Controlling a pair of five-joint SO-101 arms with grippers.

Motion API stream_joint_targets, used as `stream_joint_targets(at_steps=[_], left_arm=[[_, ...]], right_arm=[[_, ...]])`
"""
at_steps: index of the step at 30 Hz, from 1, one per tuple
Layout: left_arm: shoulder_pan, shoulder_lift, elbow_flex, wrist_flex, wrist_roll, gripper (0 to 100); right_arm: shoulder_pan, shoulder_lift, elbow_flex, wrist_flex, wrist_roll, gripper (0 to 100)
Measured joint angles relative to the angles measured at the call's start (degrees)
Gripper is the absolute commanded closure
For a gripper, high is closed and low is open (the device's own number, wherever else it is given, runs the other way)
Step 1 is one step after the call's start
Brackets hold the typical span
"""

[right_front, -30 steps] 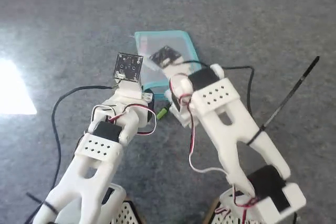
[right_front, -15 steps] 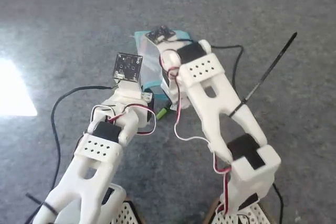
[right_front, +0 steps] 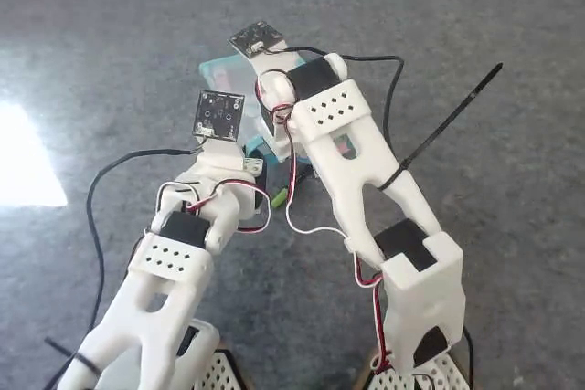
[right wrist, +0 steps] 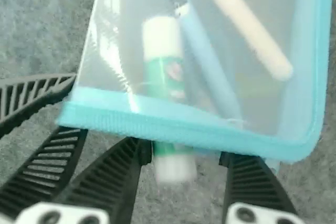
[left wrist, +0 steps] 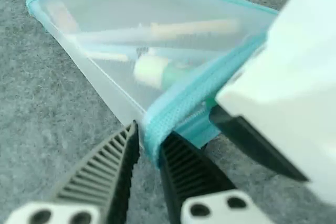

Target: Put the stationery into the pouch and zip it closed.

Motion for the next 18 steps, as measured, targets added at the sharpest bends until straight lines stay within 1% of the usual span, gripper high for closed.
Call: stream_joint_targets(at_steps=[6,9,10,11,15,16,18], left_arm=[[0.00,-0.09,0.00,0.00,-0.18,99],[0.09,0.00,0.09,0.00,-0.53,99],[-0.18,0.00,0.09,0.00,-0.53,99],[-0.53,0.00,0.09,0.00,-0.53,99],[-5.27,0.00,-0.62,0.26,-0.44,99],[-6.77,0.00,-2.02,1.23,0.44,99],[-10.02,0.00,-6.95,5.45,2.99,99]], right_arm=[[0.00,-7.65,-0.18,3.43,0.18,77.2],[0.62,-11.25,-0.79,6.24,0.18,85.7],[0.97,-12.48,-0.88,6.86,0.18,87.9],[1.41,-13.80,-0.88,7.56,0.18,87.9],[2.55,-22.33,3.43,7.65,0.18,78.8],[2.55,-25.14,6.15,7.30,0.18,77.1],[3.60,-30.95,12.75,4.92,0.18,76.8]])
